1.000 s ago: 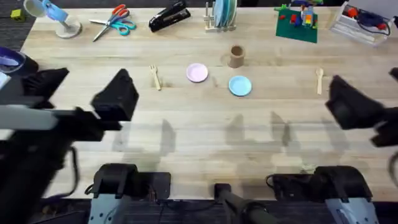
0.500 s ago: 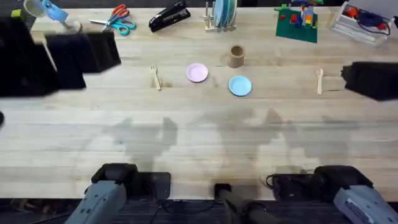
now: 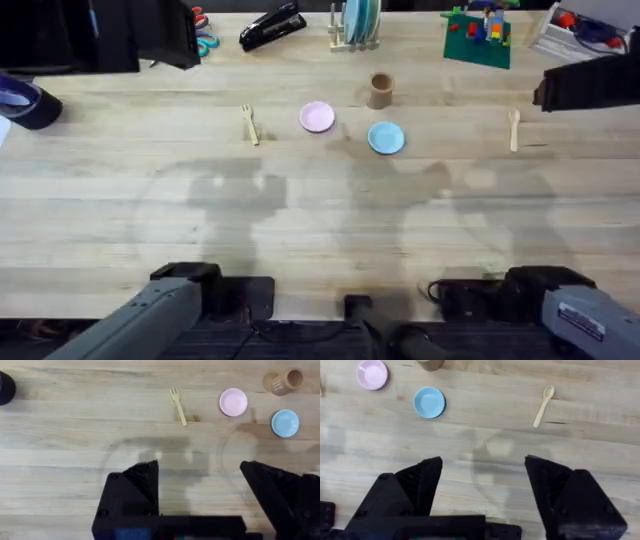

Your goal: Pick up a utensil and set it on the pink plate, then put the other utensil in the container.

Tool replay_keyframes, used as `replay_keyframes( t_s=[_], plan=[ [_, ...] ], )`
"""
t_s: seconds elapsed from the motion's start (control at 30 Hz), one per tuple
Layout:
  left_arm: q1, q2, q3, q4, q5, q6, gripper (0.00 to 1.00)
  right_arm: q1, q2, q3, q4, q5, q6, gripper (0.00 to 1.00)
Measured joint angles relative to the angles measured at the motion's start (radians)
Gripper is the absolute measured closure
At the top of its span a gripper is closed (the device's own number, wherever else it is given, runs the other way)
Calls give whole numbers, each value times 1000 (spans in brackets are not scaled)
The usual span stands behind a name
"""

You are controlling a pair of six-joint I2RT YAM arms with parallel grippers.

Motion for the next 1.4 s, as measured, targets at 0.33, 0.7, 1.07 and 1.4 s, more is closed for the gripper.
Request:
replay_keyframes(
  t_s=[0.33,0.7,1.07,1.4],
  plan=[
    [0,17,2,-2,0,0,8,0,5,0,2,0,0,8],
    [0,70,5,-15,0,-58,7,0,5,0,1,0,0,7],
    [0,243,4,-19,0,-208,6,0,5,0,1,0,0,7],
    [-1,336,-198,188,4,-315,7,0,5,0,1,0,0,8]
  ],
)
